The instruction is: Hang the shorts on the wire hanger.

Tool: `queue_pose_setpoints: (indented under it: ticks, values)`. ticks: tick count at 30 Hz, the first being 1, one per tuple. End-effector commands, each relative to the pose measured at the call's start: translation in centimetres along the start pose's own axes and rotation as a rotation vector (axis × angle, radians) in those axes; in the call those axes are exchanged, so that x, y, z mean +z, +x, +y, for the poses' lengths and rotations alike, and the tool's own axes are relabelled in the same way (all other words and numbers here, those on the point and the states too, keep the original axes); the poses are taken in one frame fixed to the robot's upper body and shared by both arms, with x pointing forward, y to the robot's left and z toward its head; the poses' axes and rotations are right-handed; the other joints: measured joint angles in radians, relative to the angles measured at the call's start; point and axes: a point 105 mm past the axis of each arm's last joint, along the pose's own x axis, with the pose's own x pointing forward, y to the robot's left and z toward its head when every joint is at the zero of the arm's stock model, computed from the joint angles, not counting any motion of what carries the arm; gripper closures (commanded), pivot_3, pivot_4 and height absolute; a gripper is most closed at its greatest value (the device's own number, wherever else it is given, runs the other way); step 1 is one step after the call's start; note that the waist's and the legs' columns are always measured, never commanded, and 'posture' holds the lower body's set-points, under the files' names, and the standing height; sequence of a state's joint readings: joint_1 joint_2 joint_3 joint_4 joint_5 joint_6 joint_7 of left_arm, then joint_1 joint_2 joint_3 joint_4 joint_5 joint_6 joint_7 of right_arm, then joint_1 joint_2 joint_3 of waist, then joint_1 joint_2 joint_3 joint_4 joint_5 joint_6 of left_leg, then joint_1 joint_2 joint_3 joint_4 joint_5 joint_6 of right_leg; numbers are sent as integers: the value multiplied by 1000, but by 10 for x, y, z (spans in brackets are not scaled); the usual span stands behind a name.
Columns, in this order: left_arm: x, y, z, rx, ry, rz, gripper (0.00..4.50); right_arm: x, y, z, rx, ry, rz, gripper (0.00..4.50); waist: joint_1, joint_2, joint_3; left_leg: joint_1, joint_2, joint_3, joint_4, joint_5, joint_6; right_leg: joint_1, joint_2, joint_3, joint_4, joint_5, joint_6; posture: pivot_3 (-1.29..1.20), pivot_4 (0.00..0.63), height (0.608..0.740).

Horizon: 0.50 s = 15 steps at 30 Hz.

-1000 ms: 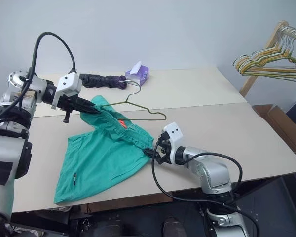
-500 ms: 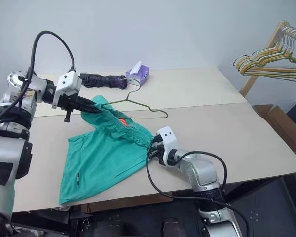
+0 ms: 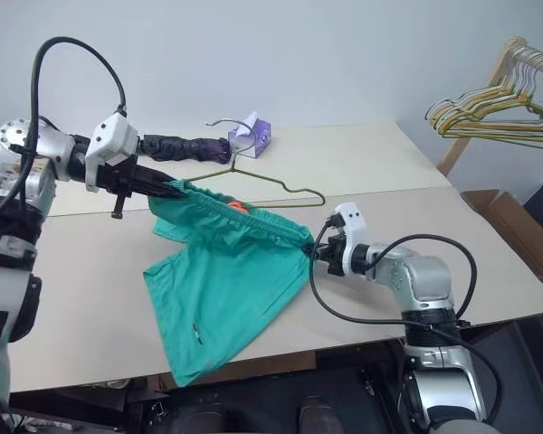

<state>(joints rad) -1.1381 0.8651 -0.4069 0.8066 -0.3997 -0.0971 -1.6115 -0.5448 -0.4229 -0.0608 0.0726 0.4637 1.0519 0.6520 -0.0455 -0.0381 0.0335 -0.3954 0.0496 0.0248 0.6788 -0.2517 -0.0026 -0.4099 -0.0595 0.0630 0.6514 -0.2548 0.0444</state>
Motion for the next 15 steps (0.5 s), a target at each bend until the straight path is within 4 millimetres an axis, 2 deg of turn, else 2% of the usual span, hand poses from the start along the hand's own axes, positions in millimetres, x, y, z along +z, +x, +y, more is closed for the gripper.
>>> queue_pose_setpoints:
  ticks: [1,10,15]
  values:
    - [8,-18,-4,12,23,5,4476,16,-19,-20,-59,20,-53,4466,1,0,0,0,0,0,0,0,0,0,0,0,0,0,0,23,0,740]
    - [-15,-31,-4,53,-33,113,4476,23,-33,-35,-114,7,-72,4466,4,0,0,0,0,0,0,0,0,0,0,0,-1,0,0,32,0,740]
    - [-25,-33,-3,54,-13,188,4476,28,-35,-23,-98,-113,-71,4466,5,0,0,0,0,0,0,0,0,0,0,0,-1,0,0,31,0,740]
